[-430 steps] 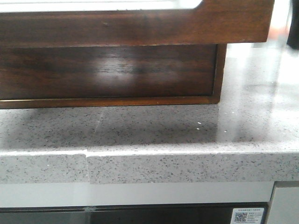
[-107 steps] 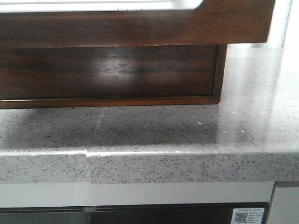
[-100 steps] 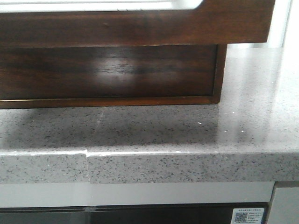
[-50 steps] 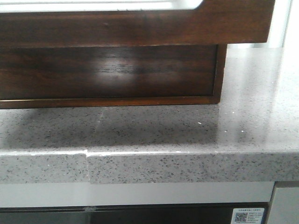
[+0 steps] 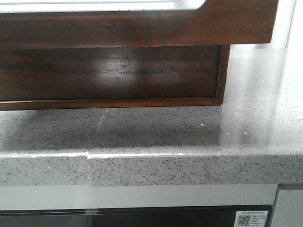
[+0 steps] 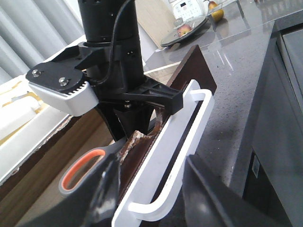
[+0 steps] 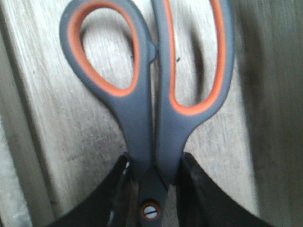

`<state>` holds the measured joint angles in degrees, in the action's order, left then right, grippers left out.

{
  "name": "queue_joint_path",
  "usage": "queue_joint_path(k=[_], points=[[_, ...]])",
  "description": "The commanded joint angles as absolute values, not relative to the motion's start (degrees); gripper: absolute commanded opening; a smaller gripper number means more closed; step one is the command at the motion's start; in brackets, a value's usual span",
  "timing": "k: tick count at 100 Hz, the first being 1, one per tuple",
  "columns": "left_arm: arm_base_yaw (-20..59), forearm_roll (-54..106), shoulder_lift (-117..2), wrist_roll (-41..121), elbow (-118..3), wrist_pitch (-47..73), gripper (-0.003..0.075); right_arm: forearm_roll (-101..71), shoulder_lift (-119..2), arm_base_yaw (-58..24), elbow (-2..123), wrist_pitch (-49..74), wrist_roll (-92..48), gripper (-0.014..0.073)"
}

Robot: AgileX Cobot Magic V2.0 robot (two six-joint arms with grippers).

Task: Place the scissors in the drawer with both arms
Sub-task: 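Lower the scissors into the drawer and open the right gripper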

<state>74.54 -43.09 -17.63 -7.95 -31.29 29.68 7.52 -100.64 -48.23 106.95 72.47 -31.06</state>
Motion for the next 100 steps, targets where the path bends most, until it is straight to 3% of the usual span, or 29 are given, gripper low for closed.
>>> queue_joint_path(k=[1, 62, 84, 100], points=[[75.0, -43.6, -18.2, -8.6, -33.2, 26.1, 0.0292, 9.8, -98.2, -48.0, 108.7, 71.5, -31.4, 0.0139], [75.0, -43.5, -18.2, -8.6, -33.2, 26.1, 0.0292, 9.8, -98.2, -48.0, 108.7, 71.3, -31.4, 0.0146], [75.0, -43.5, -18.2, -8.6, -33.2, 26.1, 0.0292, 9.8, -98.2, -48.0, 108.7, 71.3, -31.3, 0.0327], [75.0, -43.5, -18.2, -8.6, -33.2, 26.1, 0.0292, 9.8, -98.2, -48.0, 108.7, 71.3, -31.3, 0.0353]])
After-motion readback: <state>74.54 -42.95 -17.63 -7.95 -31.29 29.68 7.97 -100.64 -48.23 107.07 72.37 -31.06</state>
